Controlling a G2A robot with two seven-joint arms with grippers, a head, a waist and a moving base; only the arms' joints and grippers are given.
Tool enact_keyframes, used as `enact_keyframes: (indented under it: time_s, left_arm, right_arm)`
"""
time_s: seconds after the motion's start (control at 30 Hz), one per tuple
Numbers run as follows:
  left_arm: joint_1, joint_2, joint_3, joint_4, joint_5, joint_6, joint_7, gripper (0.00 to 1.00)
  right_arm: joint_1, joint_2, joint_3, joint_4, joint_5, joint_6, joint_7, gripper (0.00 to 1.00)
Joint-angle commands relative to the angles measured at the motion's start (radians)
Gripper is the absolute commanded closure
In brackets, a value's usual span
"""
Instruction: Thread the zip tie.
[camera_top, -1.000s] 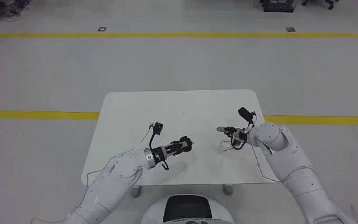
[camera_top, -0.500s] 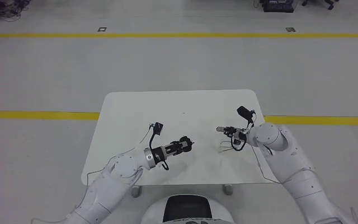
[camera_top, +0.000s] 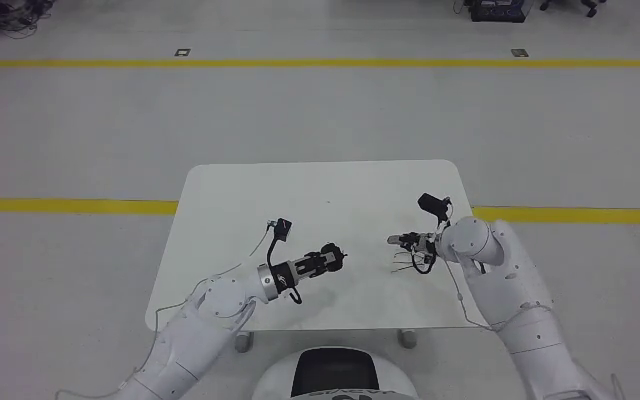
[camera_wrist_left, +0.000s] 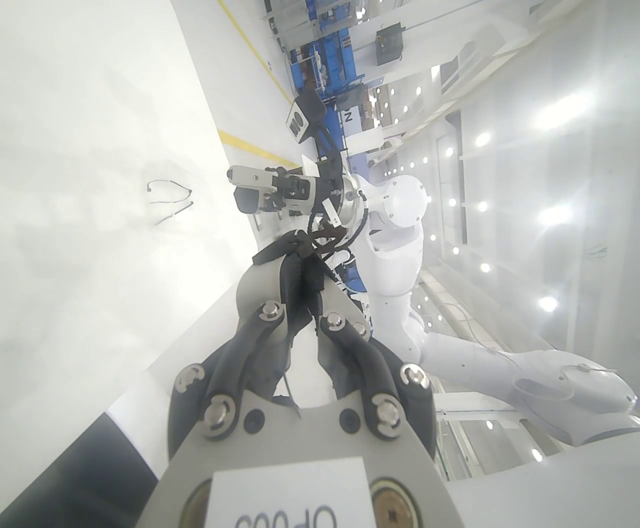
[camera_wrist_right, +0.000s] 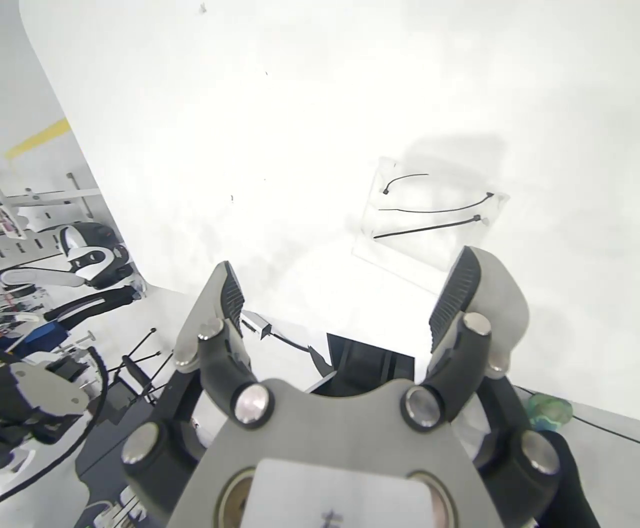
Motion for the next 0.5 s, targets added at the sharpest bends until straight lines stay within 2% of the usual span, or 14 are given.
enact_keyframes:
  time_s: [0.0,0.17,0.33,0.47]
  left_arm:
    - [0.000,0.000,0.000,0.000,0.000,0.000,0.000,1.00]
    - [0.000,0.000,0.000,0.000,0.000,0.000,0.000,1.00]
    - [0.000,0.000,0.000,0.000,0.000,0.000,0.000,1.00]
    - [0.000,0.000,0.000,0.000,0.000,0.000,0.000,1.00]
  right_arm:
    - [-0.022,-0.025,0.036,-0.042,-0.077,0.000,0.044,0.00]
    - [-0.065,-0.101,0.110,-0.120,-0.234,0.000,0.143,0.00]
    - [-0.081,-0.189,0.156,-0.139,-0.358,0.000,0.197,0.00]
    - [-0.081,-0.189,0.156,-0.139,-0.358,0.000,0.197,0.00]
